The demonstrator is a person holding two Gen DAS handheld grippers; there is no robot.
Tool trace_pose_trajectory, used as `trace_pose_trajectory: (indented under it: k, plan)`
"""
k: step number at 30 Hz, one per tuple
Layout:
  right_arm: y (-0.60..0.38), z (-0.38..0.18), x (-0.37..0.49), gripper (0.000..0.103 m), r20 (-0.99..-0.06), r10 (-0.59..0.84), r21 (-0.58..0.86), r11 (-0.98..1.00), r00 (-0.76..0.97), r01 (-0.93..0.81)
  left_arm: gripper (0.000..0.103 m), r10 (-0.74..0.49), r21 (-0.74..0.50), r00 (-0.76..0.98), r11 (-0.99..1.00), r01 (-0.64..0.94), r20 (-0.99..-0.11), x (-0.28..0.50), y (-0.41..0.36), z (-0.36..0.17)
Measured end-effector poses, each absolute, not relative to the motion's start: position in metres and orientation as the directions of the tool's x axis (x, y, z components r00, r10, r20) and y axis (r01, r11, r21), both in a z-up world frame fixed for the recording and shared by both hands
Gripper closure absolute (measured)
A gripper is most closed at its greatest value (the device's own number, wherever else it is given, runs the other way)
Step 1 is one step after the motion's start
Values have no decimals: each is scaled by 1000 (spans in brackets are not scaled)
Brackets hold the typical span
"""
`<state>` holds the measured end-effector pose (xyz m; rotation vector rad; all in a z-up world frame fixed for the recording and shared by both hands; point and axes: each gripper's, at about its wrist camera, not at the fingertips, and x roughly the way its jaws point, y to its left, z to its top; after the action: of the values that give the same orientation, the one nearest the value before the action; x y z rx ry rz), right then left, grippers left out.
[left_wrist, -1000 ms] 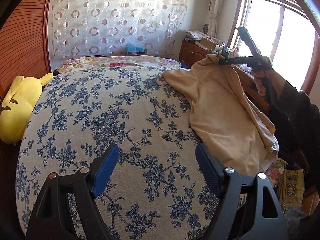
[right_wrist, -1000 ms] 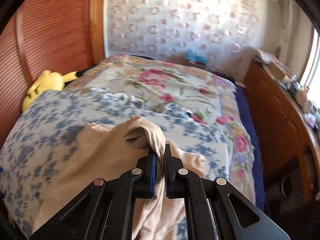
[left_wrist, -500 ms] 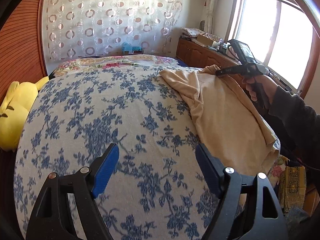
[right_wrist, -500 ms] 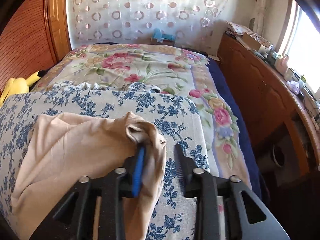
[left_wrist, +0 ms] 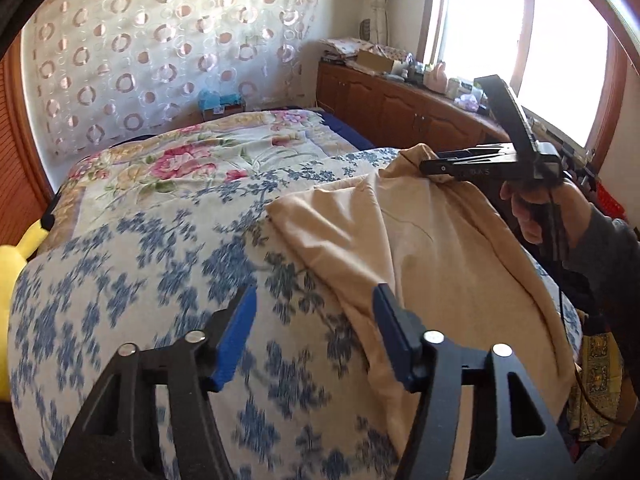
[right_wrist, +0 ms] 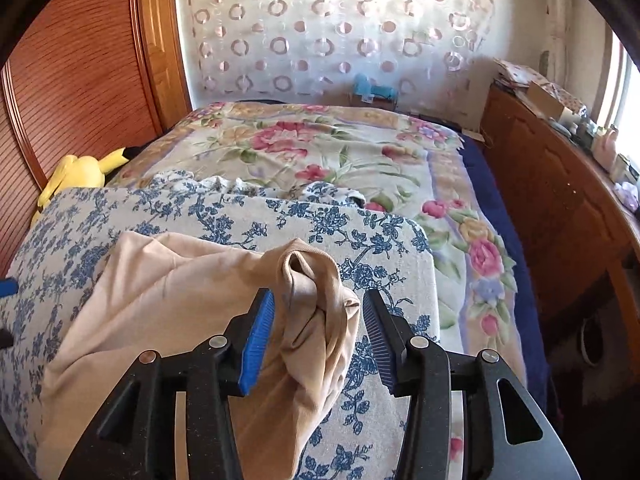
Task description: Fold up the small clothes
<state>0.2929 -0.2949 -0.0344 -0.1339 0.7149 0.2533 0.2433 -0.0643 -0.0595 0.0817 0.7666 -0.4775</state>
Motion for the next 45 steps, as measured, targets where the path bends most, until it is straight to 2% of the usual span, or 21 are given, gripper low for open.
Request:
trace_pose_trajectory:
  k: [5,10,13,15,18,19,20,23,26,29,33,36,37,39,42,45]
  plan:
    - [-301,-31,303,55,-661,204,-44,950,722,-309,52,-360,-80,585,890,448,-727,294,-87,-72]
    - [-311,-36,309,55,-661,246,-5,944,709,-331,54,-378,-127,541,887,444,-751,335,-96,-83]
    - [-317,-41,311,56,-660,268,12,938,701,-347,69,-361,-130,519,895,428,-775,353,-99,-92]
    - [-322,-45,313,59,-663,277,22,936,696,-351,72,-387,-164,502,887,432,-773,359,-99,-95]
    - [-325,-48,312,59,-668,292,52,936,685,-348,81,-402,-165,497,876,453,-769,363,-102,-96]
    - [-326,-49,312,59,-670,294,56,936,682,-348,91,-400,-152,497,872,465,-770,363,-105,-96]
    - [-327,-50,313,59,-673,293,56,936,679,-348,96,-405,-148,492,865,479,-771,362,-107,-96]
    - [-327,-53,312,59,-674,289,48,936,680,-350,98,-398,-114,492,853,510,-774,360,-112,-92]
    - [-329,-57,314,59,-675,298,65,935,675,-348,99,-408,-107,551,862,496,-728,355,-105,-76]
    - [-328,-56,313,59,-665,303,72,936,683,-346,99,-385,-133,650,906,402,-656,353,-90,-63]
    - [-327,-57,312,59,-661,301,76,938,687,-337,99,-259,-35,705,948,316,-660,363,-92,-71]
    - [-327,-56,310,59,-660,280,68,946,697,-316,99,-277,-80,686,949,305,-673,366,-83,-72]
    - [-327,-54,309,61,-650,267,60,952,711,-302,99,-278,-72,688,947,312,-670,364,-82,-71]
    - [-330,-44,308,75,-616,233,42,964,752,-264,99,-283,-56,688,941,332,-669,356,-83,-69]
    - [-340,-30,310,81,-585,129,23,989,801,-143,97,-303,-66,667,932,356,-681,351,-82,-66]
    - [-349,-24,311,81,-589,141,60,990,796,-131,72,-314,-45,673,922,385,-670,334,-85,-59]
